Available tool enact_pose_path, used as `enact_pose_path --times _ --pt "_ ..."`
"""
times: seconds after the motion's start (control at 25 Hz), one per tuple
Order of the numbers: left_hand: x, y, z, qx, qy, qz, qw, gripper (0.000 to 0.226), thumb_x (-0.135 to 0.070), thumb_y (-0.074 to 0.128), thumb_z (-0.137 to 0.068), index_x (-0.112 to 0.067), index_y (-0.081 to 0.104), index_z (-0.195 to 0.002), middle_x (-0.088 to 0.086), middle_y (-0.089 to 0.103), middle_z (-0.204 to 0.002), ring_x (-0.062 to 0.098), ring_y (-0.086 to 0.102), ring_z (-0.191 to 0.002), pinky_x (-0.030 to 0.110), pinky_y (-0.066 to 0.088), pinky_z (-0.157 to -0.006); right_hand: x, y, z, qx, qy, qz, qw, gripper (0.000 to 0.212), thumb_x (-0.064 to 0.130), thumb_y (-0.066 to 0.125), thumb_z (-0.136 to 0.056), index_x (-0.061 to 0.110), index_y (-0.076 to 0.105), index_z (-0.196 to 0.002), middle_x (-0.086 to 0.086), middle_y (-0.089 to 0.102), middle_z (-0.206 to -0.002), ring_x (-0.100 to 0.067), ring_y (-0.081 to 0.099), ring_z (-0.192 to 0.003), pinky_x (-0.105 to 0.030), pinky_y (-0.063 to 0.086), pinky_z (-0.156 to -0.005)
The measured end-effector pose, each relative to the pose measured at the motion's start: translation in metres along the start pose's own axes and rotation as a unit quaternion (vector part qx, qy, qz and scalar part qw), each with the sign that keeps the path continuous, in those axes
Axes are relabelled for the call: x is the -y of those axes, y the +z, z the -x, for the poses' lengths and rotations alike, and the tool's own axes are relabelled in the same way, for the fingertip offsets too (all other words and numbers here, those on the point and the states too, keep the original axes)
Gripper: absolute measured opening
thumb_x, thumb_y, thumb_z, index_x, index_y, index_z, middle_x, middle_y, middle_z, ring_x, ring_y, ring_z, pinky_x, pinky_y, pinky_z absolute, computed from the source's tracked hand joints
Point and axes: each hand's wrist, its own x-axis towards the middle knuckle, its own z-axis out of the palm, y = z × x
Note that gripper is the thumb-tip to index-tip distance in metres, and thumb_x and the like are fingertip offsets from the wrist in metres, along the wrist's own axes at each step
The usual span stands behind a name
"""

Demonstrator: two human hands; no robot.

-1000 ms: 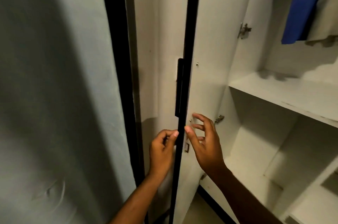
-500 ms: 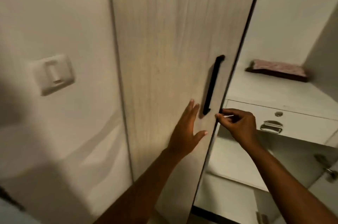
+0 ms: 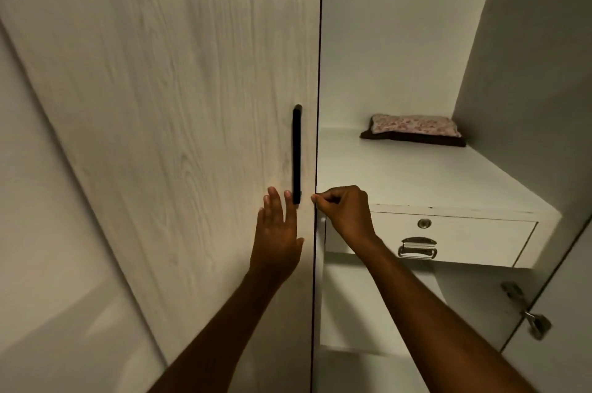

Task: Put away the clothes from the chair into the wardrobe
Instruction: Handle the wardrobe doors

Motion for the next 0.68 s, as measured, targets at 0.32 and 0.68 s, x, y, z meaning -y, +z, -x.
enact_pose_path --times 0.32,0.68 --pt "-0.026 -0.048 -0.007 0.113 -0.019 -0.069 0.991 0.072 -0.05 0.045 -0.091 -0.002 0.029 -0.143 0.03 0.031 -0.146 0.04 0.038 -0.133 0.043 0.031 -0.109 -0.019 -0.031 0.03 0.045 0.113 0.045 0.992 0.031 0.05 0.072 -0.078 0.019 0.075 -0.071 0.006 0.073 -0.071 -0.009 0.07 -0.068 -0.032 0.056 -0.075" --pt "-0.161 -0.012 0.088 0.209 0.182 0.159 0.948 0.03 -0.037 0.048 -0.091 -0.015 0.068 -0.09 0.006 0.071 -0.092 0.026 0.066 -0.089 0.032 0.049 -0.074 -0.067 -0.175 0.215 -0.117 0.276 0.226 0.927 0.038 0.042 0.069 -0.084 0.028 0.061 -0.118 0.005 0.058 -0.129 -0.018 0.052 -0.123 -0.043 0.037 -0.102"
